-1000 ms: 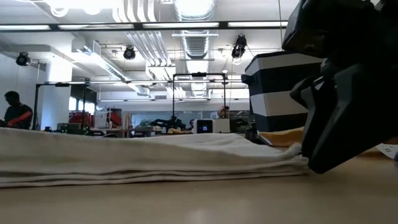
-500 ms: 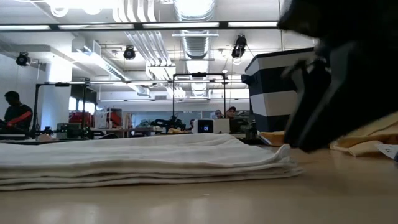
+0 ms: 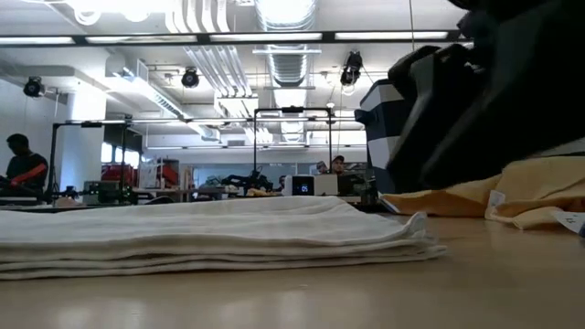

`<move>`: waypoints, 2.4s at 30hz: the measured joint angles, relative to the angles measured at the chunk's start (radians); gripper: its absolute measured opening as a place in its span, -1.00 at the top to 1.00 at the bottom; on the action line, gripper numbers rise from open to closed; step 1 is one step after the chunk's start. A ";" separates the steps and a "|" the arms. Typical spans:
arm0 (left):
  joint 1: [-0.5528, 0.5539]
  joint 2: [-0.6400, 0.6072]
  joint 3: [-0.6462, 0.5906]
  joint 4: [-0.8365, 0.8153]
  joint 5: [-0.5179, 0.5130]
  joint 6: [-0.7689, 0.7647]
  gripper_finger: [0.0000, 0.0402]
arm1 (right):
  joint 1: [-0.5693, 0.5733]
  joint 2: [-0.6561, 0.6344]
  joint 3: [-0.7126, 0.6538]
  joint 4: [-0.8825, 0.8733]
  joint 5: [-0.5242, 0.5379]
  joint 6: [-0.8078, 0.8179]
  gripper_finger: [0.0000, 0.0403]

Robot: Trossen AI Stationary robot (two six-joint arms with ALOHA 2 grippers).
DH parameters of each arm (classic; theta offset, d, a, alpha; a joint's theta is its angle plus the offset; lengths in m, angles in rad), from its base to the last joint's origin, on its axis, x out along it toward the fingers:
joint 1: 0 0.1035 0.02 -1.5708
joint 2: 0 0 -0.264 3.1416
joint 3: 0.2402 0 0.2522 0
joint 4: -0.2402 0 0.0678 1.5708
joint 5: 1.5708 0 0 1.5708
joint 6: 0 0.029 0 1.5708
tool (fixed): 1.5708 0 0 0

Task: Fold towel
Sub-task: Fold the white towel

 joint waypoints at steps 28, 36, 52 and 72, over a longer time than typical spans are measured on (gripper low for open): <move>-0.004 0.025 0.012 -0.125 0.005 -0.097 0.54 | -0.013 0.081 0.013 0.000 0.016 -0.023 0.27; -0.003 0.025 0.012 -0.142 0.008 -0.112 0.58 | -0.014 0.080 0.013 -0.005 0.018 0.010 0.47; -0.005 0.023 0.011 -0.164 0.014 -0.144 0.58 | -0.014 0.075 0.108 -0.118 0.015 -0.005 0.94; -0.007 0.021 0.011 -0.203 0.034 -0.164 0.60 | 0.013 0.085 0.114 -0.125 -0.046 -0.056 0.91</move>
